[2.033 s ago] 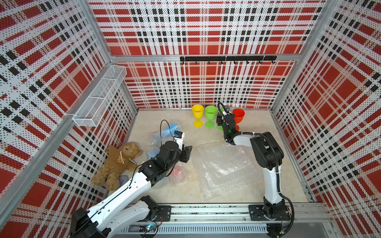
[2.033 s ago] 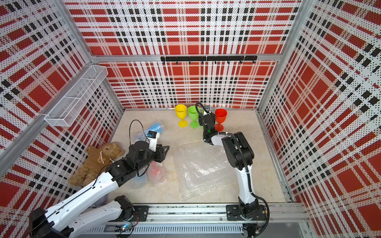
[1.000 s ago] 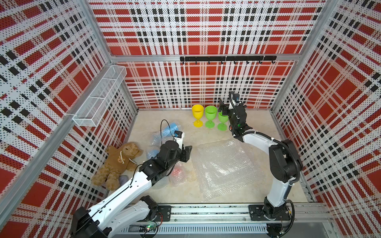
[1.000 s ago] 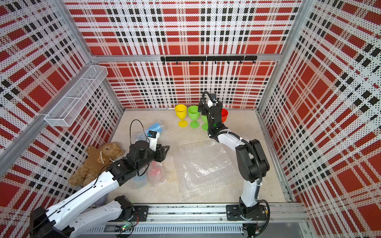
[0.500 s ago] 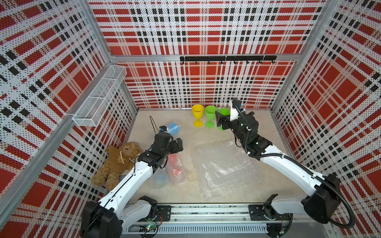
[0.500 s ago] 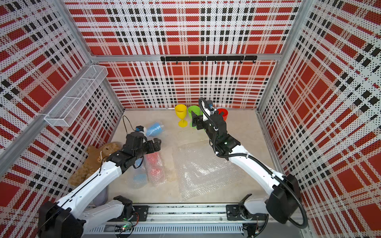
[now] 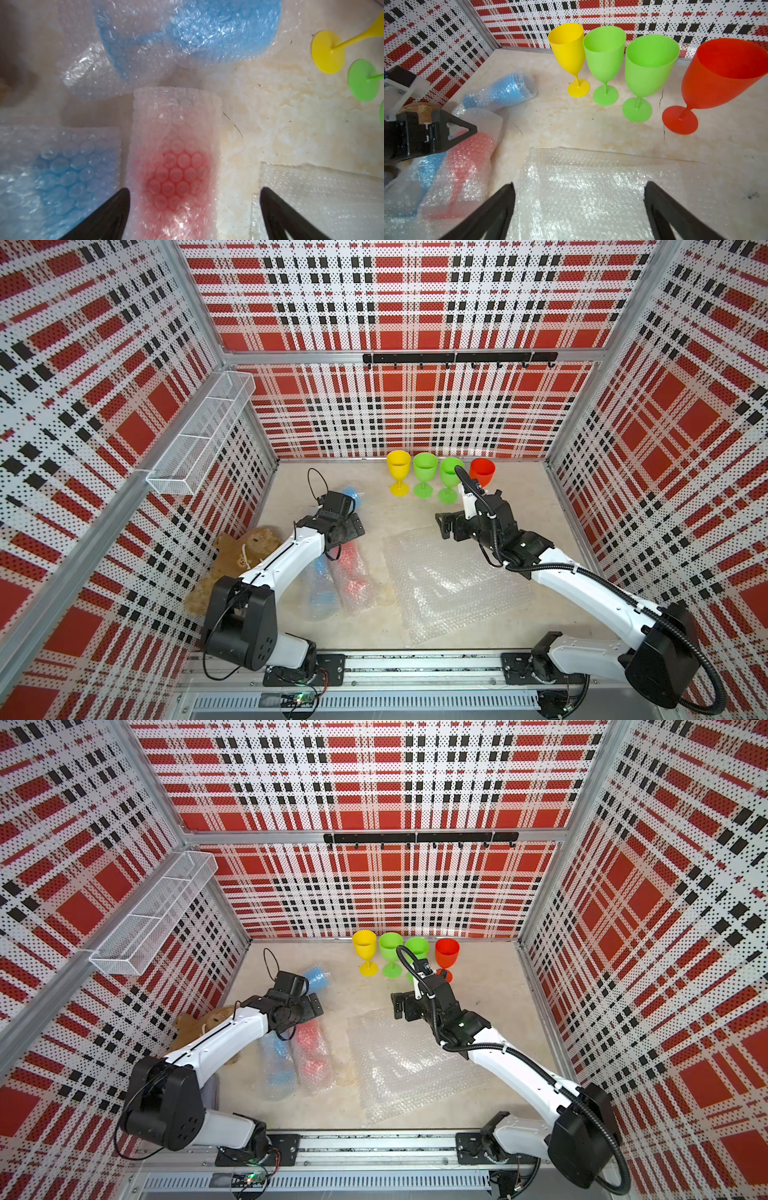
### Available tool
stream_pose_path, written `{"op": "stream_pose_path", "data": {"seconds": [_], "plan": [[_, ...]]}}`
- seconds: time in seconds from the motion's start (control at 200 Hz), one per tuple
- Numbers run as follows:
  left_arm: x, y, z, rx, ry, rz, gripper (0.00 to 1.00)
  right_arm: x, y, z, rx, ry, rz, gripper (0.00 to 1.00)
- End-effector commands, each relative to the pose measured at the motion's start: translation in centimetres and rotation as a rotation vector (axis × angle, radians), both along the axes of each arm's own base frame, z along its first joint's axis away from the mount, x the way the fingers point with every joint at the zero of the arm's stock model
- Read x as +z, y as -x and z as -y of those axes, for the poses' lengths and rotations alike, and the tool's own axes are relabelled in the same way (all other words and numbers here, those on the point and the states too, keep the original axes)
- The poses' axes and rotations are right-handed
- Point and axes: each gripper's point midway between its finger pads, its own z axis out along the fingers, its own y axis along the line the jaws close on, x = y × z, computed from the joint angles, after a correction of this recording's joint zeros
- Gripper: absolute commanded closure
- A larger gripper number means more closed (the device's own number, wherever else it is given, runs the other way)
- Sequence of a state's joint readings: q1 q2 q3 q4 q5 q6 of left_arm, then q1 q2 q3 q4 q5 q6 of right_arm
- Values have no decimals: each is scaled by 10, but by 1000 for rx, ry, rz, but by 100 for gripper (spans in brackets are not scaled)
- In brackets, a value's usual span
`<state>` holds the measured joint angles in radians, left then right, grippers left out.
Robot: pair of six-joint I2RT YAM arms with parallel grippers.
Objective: Unpack wine glasses from bubble wrap
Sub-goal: Pick up the bubble wrap from the center of the board.
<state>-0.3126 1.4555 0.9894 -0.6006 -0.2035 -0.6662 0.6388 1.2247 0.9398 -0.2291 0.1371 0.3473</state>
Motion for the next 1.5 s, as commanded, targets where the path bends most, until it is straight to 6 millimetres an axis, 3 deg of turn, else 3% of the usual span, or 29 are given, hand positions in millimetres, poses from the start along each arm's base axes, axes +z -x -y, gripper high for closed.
{"op": "stream_pose_path", "data": {"seconds": [0.0,0.165,0.621,0.711,0.982,1.233,1.363,1.493], "plan": [[-15,14,-5,40,-93,-92,2,7,9,3,9,-19,9,0],[-31,19,-5,54,-157,-166,2,1,12,4,11,-21,9,0],[-57,-1,-5,35,-212,-220,2,-4,14,1,25,-49,7,0],[-56,-1,-1,22,-192,-211,0,-3,15,3,15,-54,10,0],[-48,2,8,-14,-79,-161,13,14,18,4,16,-84,23,0],[-6,0,14,-44,1,-72,14,20,25,-6,66,-105,-38,0],[35,-2,27,-100,84,35,13,15,36,-15,127,-125,-101,0],[80,-3,57,-220,244,171,14,13,46,-25,191,-160,-146,1]]}}
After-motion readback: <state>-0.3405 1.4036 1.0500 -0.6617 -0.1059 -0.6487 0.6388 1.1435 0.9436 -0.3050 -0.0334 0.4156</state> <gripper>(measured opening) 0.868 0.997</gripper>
